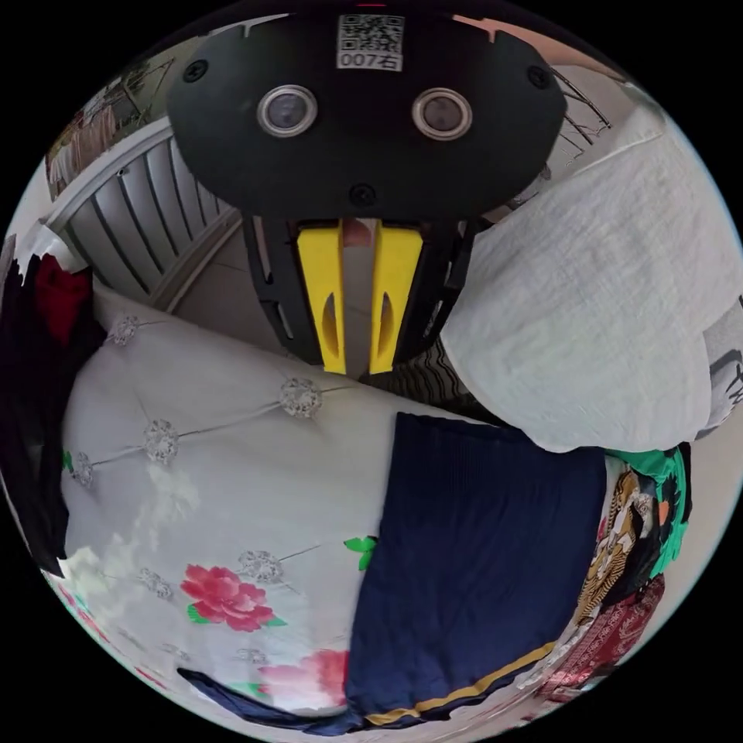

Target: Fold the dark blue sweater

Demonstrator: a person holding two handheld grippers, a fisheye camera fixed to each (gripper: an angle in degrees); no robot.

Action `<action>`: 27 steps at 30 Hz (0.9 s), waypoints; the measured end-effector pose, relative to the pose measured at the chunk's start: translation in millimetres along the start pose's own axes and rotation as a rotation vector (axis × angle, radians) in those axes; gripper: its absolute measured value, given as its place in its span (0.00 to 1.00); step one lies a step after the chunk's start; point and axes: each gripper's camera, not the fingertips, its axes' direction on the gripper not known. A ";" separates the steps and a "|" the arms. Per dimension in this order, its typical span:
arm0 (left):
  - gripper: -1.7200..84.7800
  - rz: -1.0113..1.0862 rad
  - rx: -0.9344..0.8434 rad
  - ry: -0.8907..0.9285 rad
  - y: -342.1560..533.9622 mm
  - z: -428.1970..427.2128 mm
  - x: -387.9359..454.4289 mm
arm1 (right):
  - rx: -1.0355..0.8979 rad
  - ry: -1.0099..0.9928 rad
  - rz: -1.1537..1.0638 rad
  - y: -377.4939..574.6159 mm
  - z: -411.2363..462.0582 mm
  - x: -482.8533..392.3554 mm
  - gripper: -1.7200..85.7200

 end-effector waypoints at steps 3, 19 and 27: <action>0.01 -0.078 0.073 -0.022 4.4 -23.7 -15.3 | 0.096 0.090 -0.016 -1.5 -28.6 -6.4 0.03; 0.12 -0.062 0.176 -0.259 -226.3 -51.0 -6.1 | 0.289 0.024 -0.240 -127.5 -83.9 -133.1 0.02; 0.02 0.100 0.177 -0.270 -257.4 -61.5 23.0 | 0.311 0.016 -0.049 -175.1 -104.2 -115.0 0.03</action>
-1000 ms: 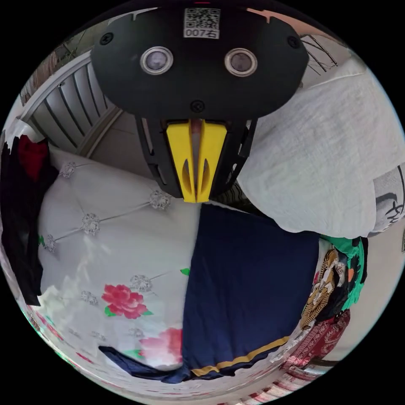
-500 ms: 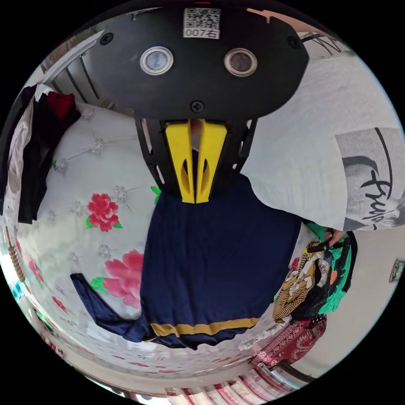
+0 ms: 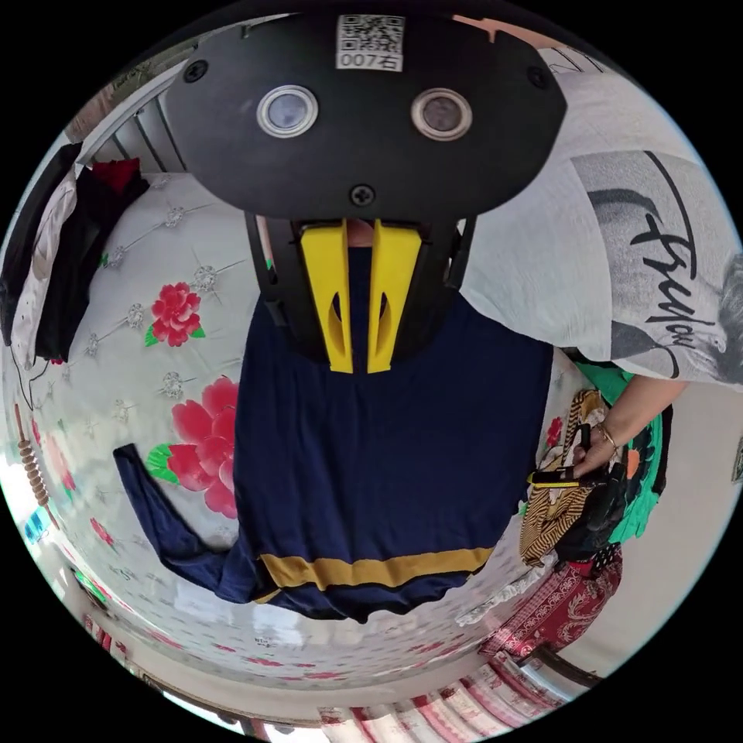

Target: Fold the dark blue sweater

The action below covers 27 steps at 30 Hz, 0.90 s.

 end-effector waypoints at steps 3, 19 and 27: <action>0.01 -0.025 0.098 -0.155 -12.4 -48.9 -39.4 | 0.028 0.075 0.023 -32.5 -10.3 16.6 0.05; 0.07 -0.971 0.113 -0.626 96.0 -173.3 -166.9 | -0.031 0.209 0.326 -218.7 0.5 222.5 0.10; 0.03 -1.043 0.012 -0.702 141.3 -190.4 -141.0 | -0.160 0.392 0.130 -247.1 -16.7 226.0 0.03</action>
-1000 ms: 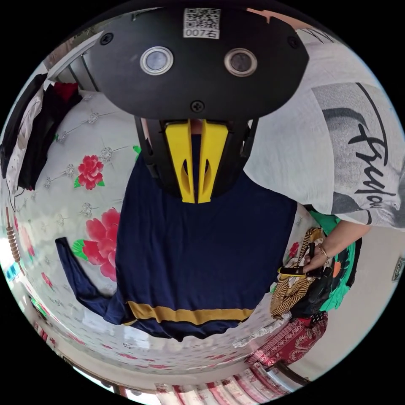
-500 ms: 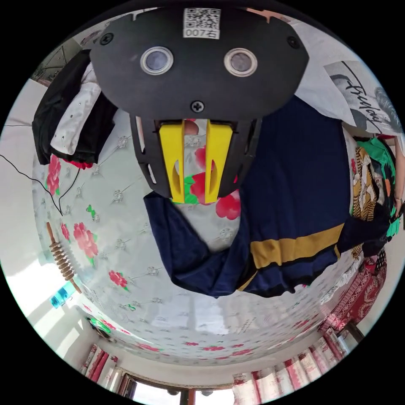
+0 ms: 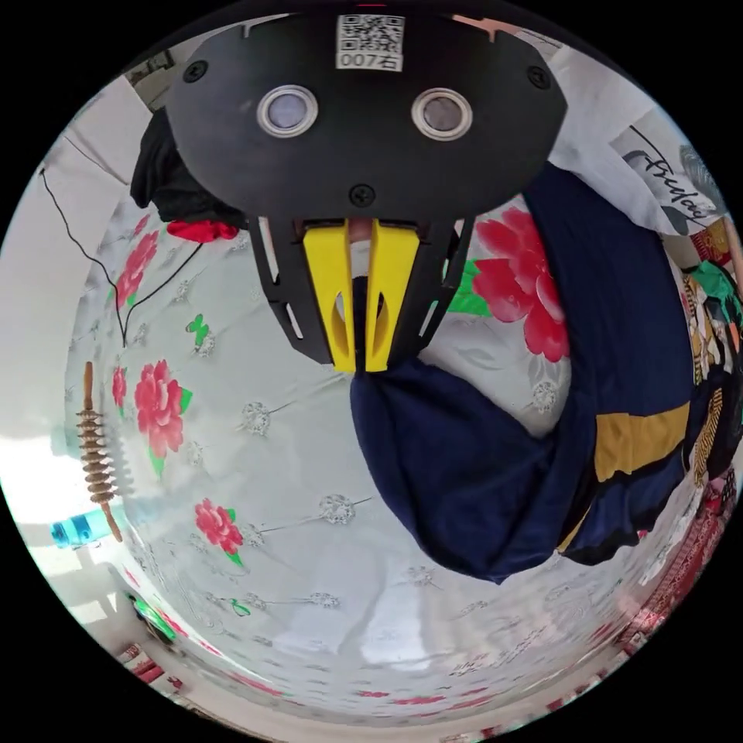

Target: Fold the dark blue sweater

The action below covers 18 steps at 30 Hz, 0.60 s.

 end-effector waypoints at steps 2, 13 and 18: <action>0.02 -0.003 0.013 0.027 7.3 -9.8 -4.7 | -0.025 0.103 0.031 5.7 -18.0 36.3 0.03; 0.01 0.430 0.195 0.276 42.0 -69.5 120.4 | -0.243 0.156 0.478 43.2 -22.6 164.7 0.05; 0.01 0.700 0.193 0.440 30.3 -73.2 196.5 | -0.026 0.216 0.469 44.7 -55.8 152.8 0.06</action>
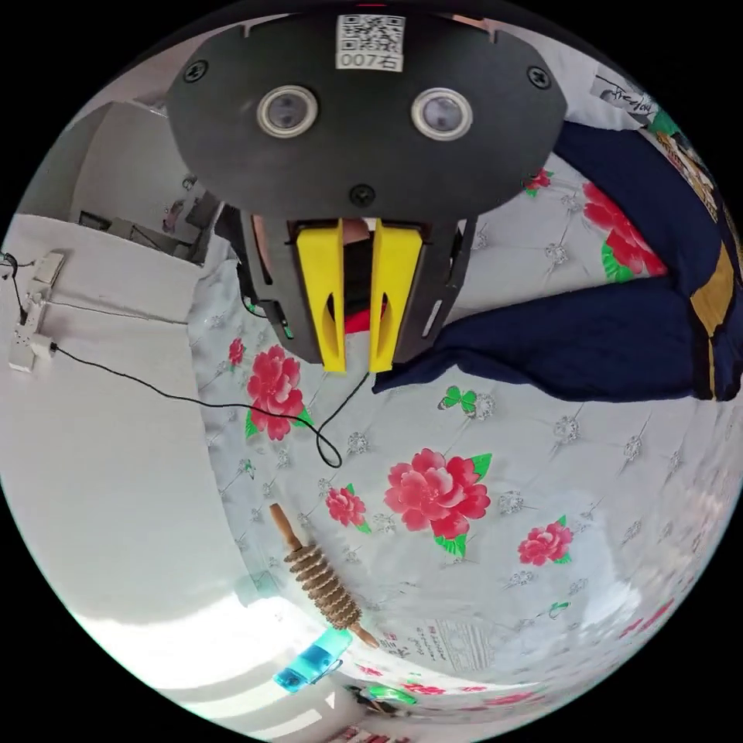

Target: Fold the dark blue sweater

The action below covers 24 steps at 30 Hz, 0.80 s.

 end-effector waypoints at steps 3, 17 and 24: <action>0.01 0.076 -0.046 0.088 -37.2 39.2 22.4 | 0.185 -0.286 -0.225 -2.6 -34.8 -62.1 0.07; 0.01 0.259 -0.163 0.020 -130.2 164.3 64.5 | 0.234 -0.450 -0.861 -50.1 -61.5 -381.6 0.04; 0.01 0.241 -0.083 0.057 -146.5 175.6 36.2 | 0.188 -0.313 -0.791 -85.9 -44.5 -343.7 0.02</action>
